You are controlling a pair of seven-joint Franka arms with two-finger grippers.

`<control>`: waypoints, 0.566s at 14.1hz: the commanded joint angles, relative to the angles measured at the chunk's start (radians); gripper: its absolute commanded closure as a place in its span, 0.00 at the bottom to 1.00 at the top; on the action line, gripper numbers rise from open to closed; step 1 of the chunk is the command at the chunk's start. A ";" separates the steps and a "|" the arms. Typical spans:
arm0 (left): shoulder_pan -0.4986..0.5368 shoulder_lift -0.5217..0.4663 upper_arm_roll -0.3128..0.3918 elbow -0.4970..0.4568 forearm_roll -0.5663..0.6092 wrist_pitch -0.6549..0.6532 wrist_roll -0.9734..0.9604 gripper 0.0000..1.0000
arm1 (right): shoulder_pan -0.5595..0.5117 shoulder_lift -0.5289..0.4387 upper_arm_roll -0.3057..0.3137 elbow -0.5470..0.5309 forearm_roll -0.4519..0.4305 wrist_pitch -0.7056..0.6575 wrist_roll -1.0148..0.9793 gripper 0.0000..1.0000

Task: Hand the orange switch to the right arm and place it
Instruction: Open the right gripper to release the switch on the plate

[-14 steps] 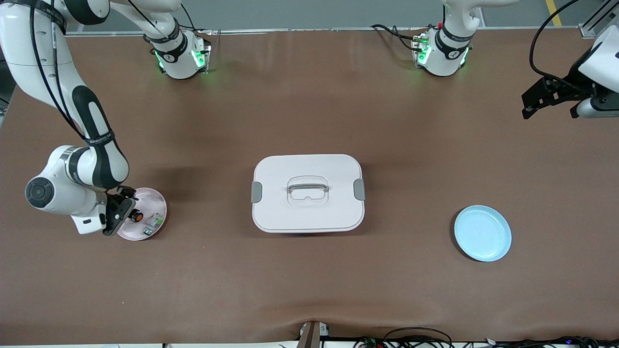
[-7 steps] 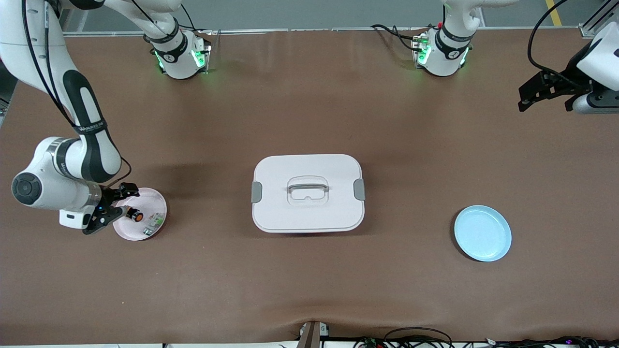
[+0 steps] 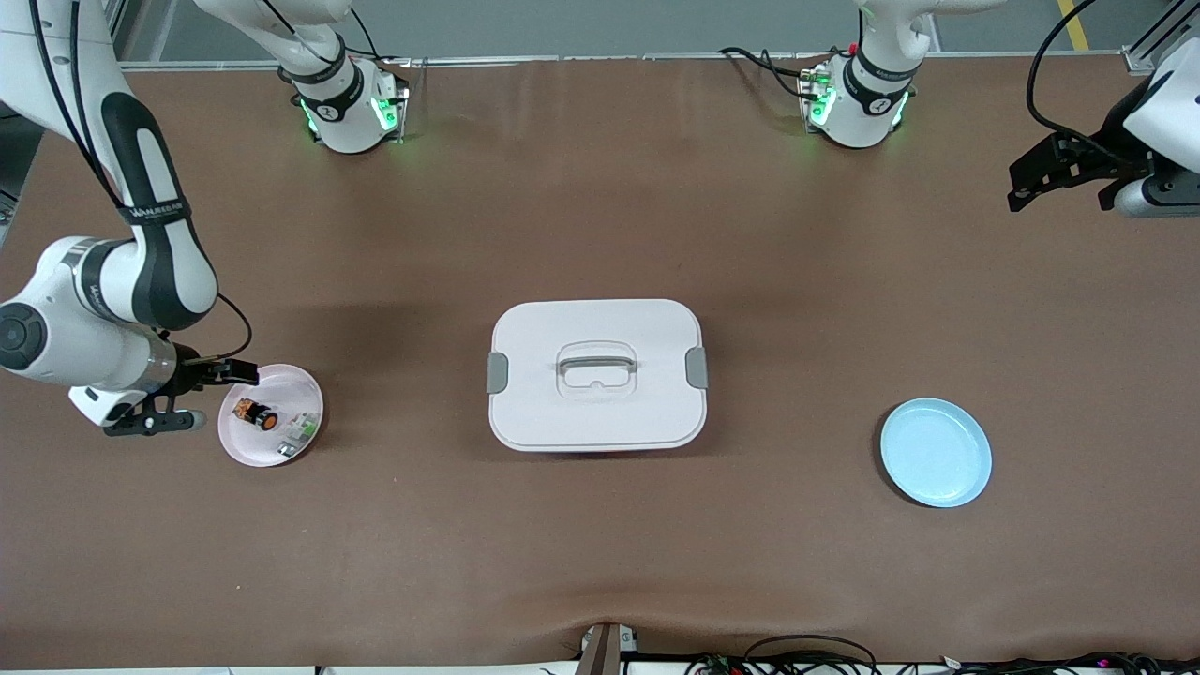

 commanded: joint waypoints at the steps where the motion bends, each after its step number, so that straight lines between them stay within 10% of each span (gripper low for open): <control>1: 0.001 -0.002 0.006 0.006 -0.003 -0.016 -0.002 0.00 | -0.004 -0.093 -0.002 -0.035 0.002 -0.021 0.046 0.00; 8: 0.001 0.004 0.007 0.006 -0.002 -0.008 -0.002 0.00 | -0.006 -0.256 -0.005 -0.017 -0.010 -0.205 0.046 0.00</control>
